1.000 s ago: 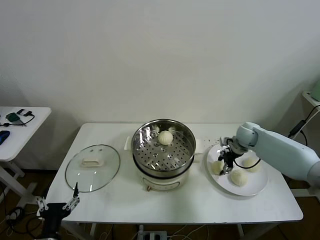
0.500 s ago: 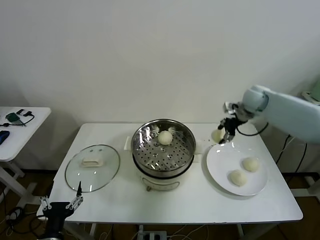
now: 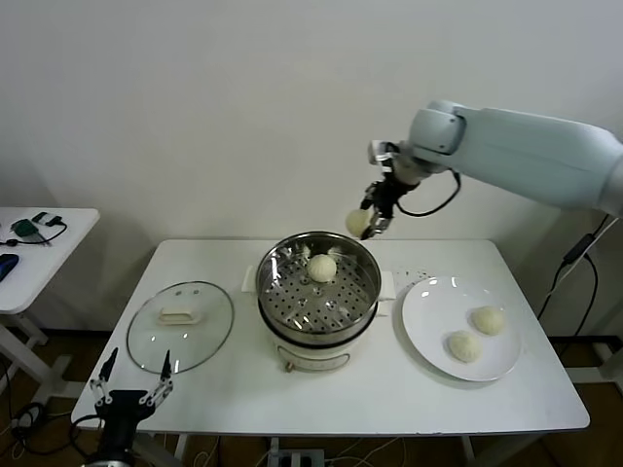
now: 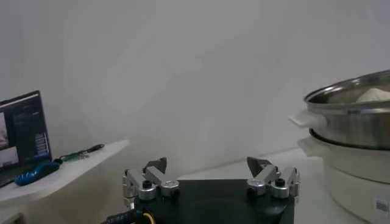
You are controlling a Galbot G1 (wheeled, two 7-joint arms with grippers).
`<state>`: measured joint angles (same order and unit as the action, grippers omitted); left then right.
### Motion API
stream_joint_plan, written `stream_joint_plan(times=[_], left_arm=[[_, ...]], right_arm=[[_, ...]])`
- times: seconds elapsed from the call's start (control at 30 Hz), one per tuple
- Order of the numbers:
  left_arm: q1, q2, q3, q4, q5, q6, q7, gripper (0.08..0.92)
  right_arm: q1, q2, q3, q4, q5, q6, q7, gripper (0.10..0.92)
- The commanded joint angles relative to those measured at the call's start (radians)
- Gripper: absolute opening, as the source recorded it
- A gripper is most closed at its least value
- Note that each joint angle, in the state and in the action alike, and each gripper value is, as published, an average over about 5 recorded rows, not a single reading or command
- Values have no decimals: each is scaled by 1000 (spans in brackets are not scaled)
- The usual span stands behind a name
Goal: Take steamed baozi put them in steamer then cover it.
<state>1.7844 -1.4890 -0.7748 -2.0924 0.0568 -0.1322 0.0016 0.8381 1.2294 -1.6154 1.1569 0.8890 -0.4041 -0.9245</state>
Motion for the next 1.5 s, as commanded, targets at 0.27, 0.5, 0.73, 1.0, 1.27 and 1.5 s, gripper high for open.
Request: stream_joint_plan(times=[0.27, 0.5, 0.73, 1.0, 1.27, 1.5], left_arm=[[-19, -1, -5, 7, -2, 2, 0, 823], [-24, -5, -7, 18, -3, 1, 0, 823], [-35, -5, -6, 25, -4, 4, 0, 823], [-43, -5, -6, 29, -2, 9, 1, 823], [-48, -5, -6, 23, 1, 15, 1, 823], [-50, -9, 0, 18, 11, 21, 1, 823]], right_arm=[[-146, 247, -43, -21, 20, -77, 77, 670], [-217, 267, -34, -63, -21, -87, 85, 670], [-248, 261, -12, -98, -41, -88, 91, 680], [-251, 239, 34, -91, -40, -98, 96, 807], [-114, 112, 19, 9, -74, -47, 7, 823], [45, -136, -20, 135, -109, 29, -90, 823]])
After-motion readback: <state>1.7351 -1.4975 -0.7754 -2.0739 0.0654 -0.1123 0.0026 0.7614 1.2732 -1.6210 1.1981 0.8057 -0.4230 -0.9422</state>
